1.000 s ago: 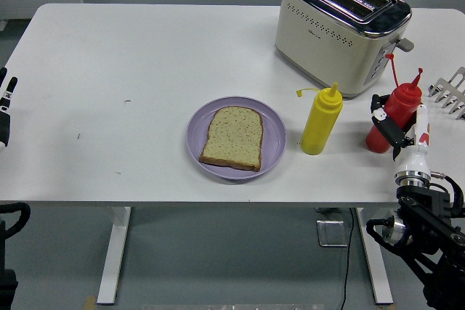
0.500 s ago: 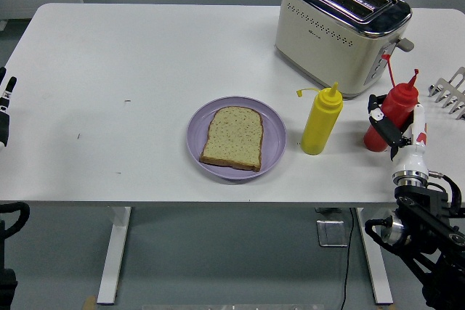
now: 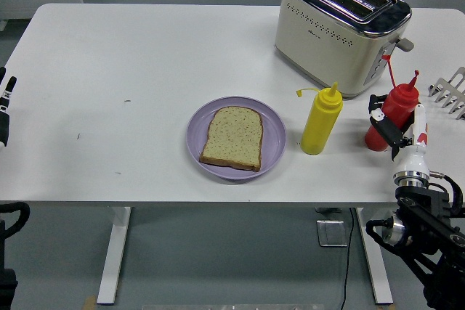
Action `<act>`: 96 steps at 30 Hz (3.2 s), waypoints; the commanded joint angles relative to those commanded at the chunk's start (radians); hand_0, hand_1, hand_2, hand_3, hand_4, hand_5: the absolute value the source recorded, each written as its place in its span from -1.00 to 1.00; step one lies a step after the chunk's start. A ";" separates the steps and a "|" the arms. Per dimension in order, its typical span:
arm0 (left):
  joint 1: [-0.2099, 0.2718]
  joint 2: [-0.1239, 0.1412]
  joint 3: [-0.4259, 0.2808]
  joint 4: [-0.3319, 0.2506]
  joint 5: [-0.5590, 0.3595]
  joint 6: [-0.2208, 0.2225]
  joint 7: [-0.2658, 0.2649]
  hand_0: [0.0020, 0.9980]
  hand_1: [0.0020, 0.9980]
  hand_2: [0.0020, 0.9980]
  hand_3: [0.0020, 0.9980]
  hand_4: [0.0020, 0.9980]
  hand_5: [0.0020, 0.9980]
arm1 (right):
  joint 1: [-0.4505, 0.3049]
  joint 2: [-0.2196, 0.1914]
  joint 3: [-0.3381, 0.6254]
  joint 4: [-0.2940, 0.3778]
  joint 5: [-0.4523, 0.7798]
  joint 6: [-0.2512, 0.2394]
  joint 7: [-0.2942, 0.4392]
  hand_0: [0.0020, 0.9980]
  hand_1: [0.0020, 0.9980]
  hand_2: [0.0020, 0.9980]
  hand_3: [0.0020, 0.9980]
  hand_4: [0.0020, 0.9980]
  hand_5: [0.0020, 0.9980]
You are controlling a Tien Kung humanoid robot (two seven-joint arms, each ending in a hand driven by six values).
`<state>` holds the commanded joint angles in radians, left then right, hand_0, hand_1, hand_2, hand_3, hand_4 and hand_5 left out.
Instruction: Pick up the cup,pour liquid into bread,place the cup on the desk
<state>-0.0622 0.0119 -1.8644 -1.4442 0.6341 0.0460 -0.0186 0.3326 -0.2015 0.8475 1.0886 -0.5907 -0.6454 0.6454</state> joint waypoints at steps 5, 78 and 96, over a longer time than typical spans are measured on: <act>-0.001 0.000 0.000 0.000 0.000 0.000 0.000 0.68 0.71 0.75 0.52 0.34 1.00 | 0.000 -0.001 0.000 0.000 -0.012 0.000 -0.004 -0.08 -0.10 -0.06 -0.08 0.35 -0.80; -0.002 0.006 0.010 -0.001 -0.002 0.004 -0.001 0.67 0.70 0.74 0.51 0.34 1.00 | -0.363 -0.123 0.609 0.466 0.182 0.325 -0.208 0.62 0.47 0.53 0.57 0.35 0.35; -0.004 0.004 0.007 -0.001 -0.002 0.004 -0.001 0.67 0.70 0.75 0.52 0.34 1.00 | -0.279 -0.079 0.796 0.355 0.223 0.488 -0.463 0.58 0.44 0.48 0.51 0.23 0.59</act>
<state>-0.0661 0.0156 -1.8571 -1.4453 0.6322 0.0500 -0.0199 0.0541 -0.2809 1.6439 1.4439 -0.3682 -0.1577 0.1820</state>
